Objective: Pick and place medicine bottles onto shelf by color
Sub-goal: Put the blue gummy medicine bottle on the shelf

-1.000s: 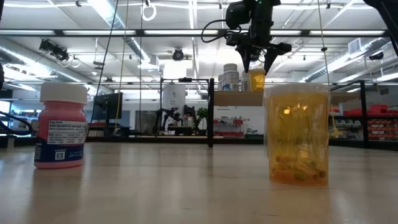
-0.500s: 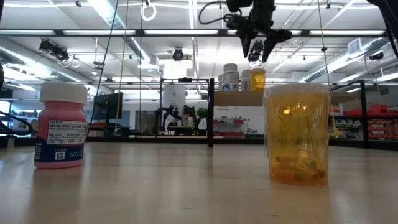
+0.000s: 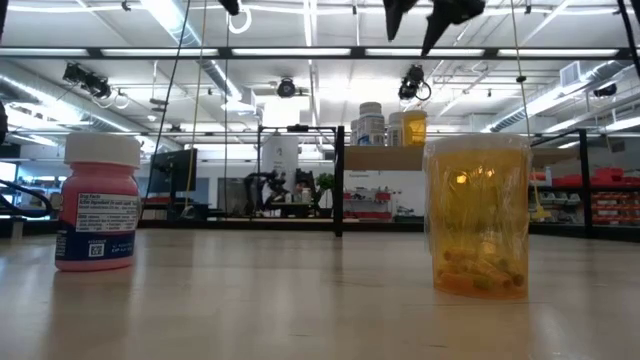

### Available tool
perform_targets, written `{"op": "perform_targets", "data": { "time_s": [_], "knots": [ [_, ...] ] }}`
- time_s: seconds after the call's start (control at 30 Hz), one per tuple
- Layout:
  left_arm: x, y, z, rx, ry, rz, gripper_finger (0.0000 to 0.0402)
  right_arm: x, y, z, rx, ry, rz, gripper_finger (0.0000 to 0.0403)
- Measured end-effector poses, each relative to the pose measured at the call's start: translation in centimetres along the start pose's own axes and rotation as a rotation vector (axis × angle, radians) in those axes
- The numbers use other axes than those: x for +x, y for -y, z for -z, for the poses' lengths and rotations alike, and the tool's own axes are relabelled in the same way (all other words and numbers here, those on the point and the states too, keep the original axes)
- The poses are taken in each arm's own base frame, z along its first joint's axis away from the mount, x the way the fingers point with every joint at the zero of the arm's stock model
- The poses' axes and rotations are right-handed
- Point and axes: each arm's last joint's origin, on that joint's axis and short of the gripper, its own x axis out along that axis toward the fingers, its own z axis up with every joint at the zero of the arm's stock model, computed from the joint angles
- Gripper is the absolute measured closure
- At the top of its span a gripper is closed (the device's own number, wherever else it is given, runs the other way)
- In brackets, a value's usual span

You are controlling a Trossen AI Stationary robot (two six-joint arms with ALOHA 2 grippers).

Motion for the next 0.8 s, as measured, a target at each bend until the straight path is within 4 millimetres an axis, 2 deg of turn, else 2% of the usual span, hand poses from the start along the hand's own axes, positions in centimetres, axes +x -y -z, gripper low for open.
{"op": "perform_targets", "data": {
  "time_s": [0.23, 0.4, 0.63, 0.8],
  "knots": [
    [0.2, -0.8, -0.1, 0.031, -0.015, -0.013, 0.0171, -0.7, -2.3, 4.9, -0.058, 0.088, -0.012, 0.0127],
    [0.6, -2.7, -0.5, -0.017, -0.018, -0.024, 0.0177, -1.2, -3.3, 7.6, -0.142, 0.08, -0.053, 0.0127],
    [0.9, -5.2, -0.8, -0.11, -0.021, 0.082, 0.0222, -3.6, -2.9, 10.4, -0.305, 0.176, -0.108, 0.0127],
    [0.9, -5.5, -0.6, -0.148, -0.044, 0.083, 0.0241, -4.8, -2.4, 11.7, -0.437, 0.218, -0.13, 0.0127]
  ]
}}
